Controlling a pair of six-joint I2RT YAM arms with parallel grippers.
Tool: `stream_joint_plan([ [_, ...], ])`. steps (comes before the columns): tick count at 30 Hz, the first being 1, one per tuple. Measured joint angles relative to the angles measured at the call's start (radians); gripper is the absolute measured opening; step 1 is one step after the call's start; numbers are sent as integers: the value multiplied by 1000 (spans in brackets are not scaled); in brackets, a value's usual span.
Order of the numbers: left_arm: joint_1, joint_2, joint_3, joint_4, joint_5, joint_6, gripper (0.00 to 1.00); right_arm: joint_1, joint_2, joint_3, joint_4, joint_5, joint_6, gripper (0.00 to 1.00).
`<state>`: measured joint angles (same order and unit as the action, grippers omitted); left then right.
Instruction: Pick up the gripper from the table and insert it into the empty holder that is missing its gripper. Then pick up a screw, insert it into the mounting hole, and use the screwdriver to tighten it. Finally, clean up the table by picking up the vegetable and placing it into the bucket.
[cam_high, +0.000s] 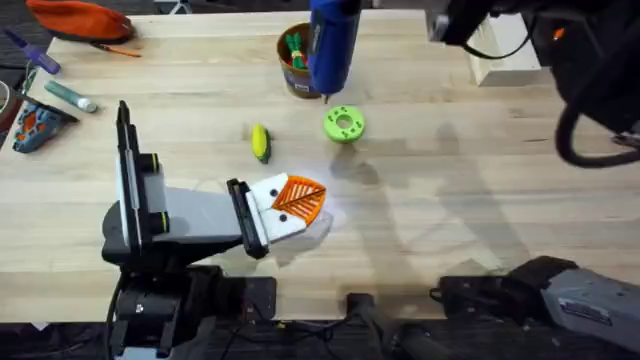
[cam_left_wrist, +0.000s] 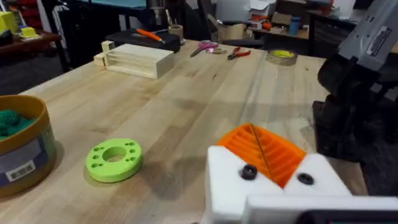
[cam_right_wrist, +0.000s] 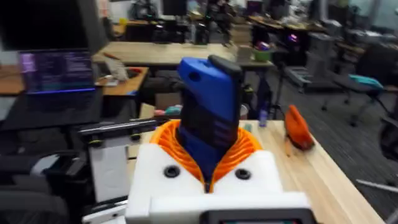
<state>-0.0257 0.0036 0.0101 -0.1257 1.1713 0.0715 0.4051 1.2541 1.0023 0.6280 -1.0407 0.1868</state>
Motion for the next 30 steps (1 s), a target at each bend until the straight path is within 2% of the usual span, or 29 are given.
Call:
stream_joint_plan([
  [4, 0, 0, 0, 0, 0, 0, 13, 19, 0, -11, 81, -66, 35, 22],
  [10, 0, 0, 0, 0, 0, 0, 13, 89, 0, -11, 90, -114, 43, 22],
  [11, 0, 0, 0, 0, 0, 0, 13, 119, 5, -11, 93, -127, 30, 22],
  [19, 0, 0, 0, 0, 0, 0, 13, 184, 23, -11, 97, -181, -47, 22],
  [30, 0, 0, 0, 0, 0, 0, 13, 224, 62, -11, 107, -211, -90, 22],
])
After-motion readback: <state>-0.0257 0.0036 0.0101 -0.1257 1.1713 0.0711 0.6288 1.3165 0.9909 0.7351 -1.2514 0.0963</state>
